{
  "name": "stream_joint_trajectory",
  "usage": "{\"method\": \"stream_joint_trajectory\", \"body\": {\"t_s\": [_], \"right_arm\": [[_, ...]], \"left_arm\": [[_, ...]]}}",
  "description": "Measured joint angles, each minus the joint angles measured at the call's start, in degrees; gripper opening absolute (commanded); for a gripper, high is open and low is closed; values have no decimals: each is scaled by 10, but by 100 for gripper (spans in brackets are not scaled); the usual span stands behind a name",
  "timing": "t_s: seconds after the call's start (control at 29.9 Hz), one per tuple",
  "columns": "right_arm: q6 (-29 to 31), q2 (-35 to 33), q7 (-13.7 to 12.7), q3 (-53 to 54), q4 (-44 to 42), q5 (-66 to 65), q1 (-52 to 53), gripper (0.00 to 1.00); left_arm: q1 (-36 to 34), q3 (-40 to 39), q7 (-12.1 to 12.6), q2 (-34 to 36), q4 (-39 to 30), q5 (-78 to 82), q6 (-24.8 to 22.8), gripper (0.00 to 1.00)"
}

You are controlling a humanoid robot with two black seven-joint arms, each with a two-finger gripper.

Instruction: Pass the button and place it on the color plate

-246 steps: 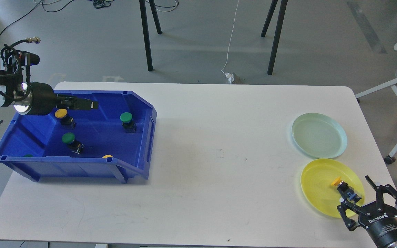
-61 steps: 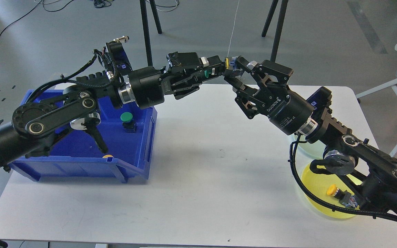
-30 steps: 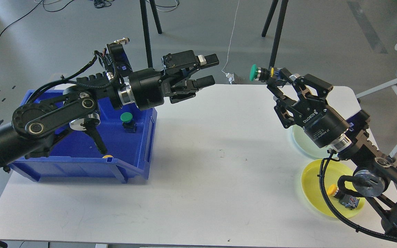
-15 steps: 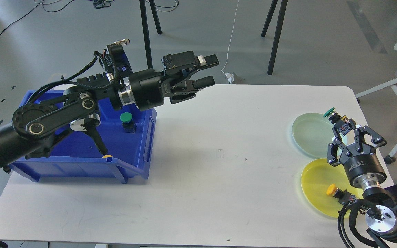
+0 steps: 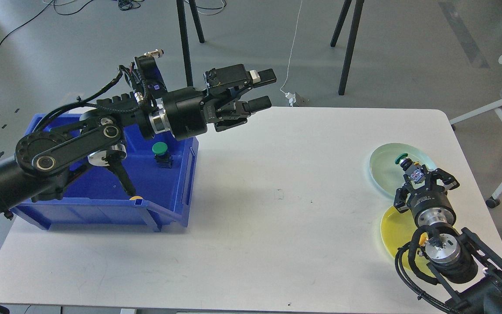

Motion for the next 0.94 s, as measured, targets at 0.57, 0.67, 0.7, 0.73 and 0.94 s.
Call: {"method": "stream_joint_trajectory", "body": {"t_s": [0.57,0.67,0.7,0.73,0.94], "right_arm": [[105,-62,2,6,103,0,18,98],[168,-113,1,1,144,-17,55,98],[187,-133,1,-3,156,-27,71,98],[203,-151,1,-10,165,-34,88,98],[285,-209,5,-72,177,-45,162,98]], "left_arm": [[52,-88,0,118,14,-122,0,81],[87,-111,0,142,29,-168,0,81],[99,-114,0,144,31,-178,0,81],[109,-116,0,145,31,-184,0,81],[157,-135,0,139,24,-197,0,81]]}}
